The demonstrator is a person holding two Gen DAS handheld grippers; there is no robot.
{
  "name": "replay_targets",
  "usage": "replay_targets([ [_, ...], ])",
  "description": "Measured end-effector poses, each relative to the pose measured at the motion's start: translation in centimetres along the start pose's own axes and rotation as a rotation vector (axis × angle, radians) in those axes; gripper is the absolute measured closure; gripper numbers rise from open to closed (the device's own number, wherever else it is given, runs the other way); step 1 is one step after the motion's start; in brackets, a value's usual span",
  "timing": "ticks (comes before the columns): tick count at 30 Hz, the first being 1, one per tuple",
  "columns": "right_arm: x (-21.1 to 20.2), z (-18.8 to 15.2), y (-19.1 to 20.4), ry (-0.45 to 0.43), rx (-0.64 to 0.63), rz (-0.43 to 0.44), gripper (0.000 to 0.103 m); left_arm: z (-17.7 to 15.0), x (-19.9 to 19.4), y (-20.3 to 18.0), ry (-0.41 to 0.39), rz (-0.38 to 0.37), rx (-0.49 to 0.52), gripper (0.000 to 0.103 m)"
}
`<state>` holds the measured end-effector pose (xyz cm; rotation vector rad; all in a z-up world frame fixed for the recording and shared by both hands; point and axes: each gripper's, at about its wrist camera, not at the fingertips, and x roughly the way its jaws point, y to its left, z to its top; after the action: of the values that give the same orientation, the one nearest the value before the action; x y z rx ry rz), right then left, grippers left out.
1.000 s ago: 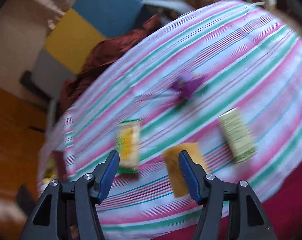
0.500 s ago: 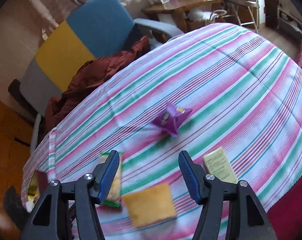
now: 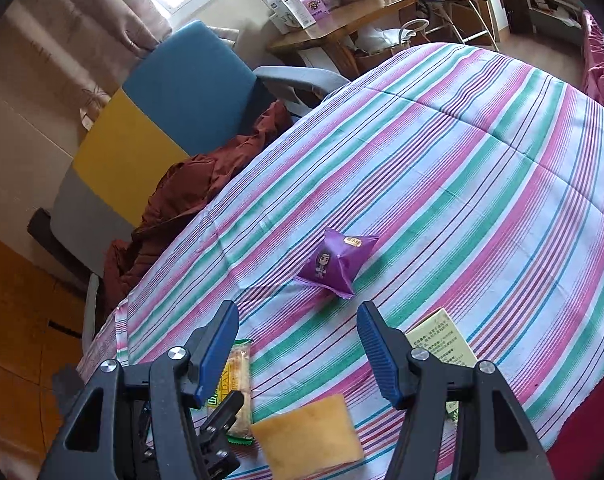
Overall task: Organize objects
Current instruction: 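Grasp the WEIDAN cracker packet with the left tool while the right tool grasps the purple pouch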
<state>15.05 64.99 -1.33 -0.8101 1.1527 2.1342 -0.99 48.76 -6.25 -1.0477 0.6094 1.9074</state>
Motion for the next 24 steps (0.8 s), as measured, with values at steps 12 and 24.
replay_targets([
  [12,0.9,-0.1,-0.4,0.034,0.007,-0.046,0.04,-1.2,0.7,1.4,-0.016,-0.009,-0.016,0.051],
  [24,5.1,3.2,-0.8,0.129,0.081,-0.153,0.047,-4.6,-1.4,3.9,-0.054,-0.007,-0.027,0.052],
])
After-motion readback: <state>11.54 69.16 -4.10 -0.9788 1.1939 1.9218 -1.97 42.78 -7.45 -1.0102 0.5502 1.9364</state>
